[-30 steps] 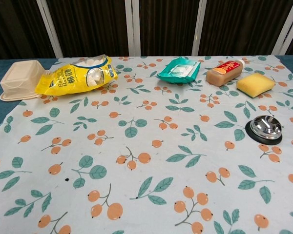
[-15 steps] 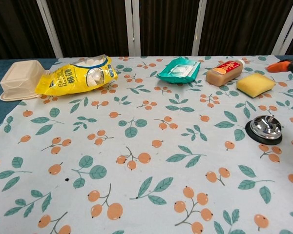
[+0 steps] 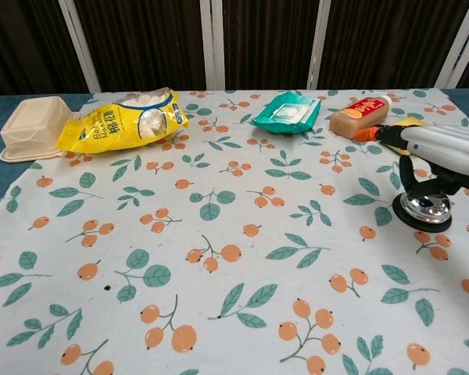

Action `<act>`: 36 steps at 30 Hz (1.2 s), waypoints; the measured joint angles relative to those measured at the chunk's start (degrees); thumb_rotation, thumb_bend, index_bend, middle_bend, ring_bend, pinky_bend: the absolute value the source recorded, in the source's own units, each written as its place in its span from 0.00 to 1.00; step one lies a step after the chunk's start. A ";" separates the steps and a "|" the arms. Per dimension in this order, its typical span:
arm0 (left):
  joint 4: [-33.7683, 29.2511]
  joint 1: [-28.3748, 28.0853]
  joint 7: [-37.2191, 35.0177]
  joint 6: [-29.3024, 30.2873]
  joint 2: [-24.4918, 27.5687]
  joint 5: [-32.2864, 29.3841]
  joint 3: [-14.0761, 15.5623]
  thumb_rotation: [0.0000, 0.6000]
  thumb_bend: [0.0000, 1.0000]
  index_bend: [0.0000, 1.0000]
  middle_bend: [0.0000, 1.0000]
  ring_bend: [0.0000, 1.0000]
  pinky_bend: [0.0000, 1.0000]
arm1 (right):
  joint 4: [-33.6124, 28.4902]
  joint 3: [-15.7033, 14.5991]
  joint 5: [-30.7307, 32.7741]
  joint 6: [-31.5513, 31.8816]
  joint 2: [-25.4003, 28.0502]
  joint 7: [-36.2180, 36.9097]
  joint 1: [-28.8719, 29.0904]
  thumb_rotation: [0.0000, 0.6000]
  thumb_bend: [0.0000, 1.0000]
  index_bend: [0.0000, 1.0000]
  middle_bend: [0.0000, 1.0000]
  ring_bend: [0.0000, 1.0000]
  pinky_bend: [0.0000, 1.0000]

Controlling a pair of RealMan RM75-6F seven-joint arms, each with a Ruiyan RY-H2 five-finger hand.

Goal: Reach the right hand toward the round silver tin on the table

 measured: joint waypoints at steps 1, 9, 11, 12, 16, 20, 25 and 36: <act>-0.01 0.03 0.01 -0.01 0.01 -0.21 -0.05 1.00 0.47 0.03 0.00 0.00 0.07 | 1.13 -0.05 -0.04 -0.02 -0.69 0.56 0.20 1.00 0.98 0.10 0.00 0.00 0.00; -0.14 0.01 1.22 -0.17 -0.26 -0.91 -0.20 1.00 0.47 0.03 0.00 0.00 0.07 | 11.59 -1.86 -2.82 0.91 -5.53 6.12 1.44 1.00 0.98 0.10 0.00 0.00 0.00; -0.23 -0.03 1.58 -0.28 -0.38 -1.18 -0.28 1.00 0.47 0.03 0.00 0.00 0.07 | 13.71 -2.53 -3.51 1.16 -6.41 8.10 1.54 1.00 0.98 0.10 0.00 0.00 0.00; -0.25 -0.05 1.74 -0.32 -0.43 -1.26 -0.31 1.00 0.47 0.03 0.00 0.00 0.07 | 14.55 -2.84 -3.79 1.24 -6.75 8.90 1.57 1.00 0.98 0.10 0.00 0.00 0.00; -0.43 -0.21 2.85 -0.61 -0.76 -1.42 -0.29 1.00 0.47 0.03 0.00 0.00 0.07 | 17.67 -3.98 -4.65 1.36 -8.02 11.48 1.65 1.00 0.98 0.10 0.00 0.00 0.00; -0.64 -0.27 3.72 -0.72 -1.04 -1.39 -0.15 1.00 0.47 0.03 0.00 0.00 0.07 | 20.26 -5.03 -5.40 1.38 -9.20 14.00 1.68 1.00 0.98 0.10 0.00 0.00 0.00; -0.79 -0.32 4.34 -0.83 -1.25 -1.56 -0.13 1.00 0.47 0.03 0.00 0.00 0.07 | 22.10 -5.81 -6.08 1.47 -10.23 15.82 1.72 1.00 0.98 0.10 0.00 0.00 0.00; -0.93 -0.42 4.13 -1.21 -1.08 -1.67 -0.01 1.00 0.47 0.03 0.00 0.00 0.07 | 24.54 -6.39 -6.92 2.28 -11.46 18.32 1.98 1.00 0.98 0.10 0.00 0.00 0.00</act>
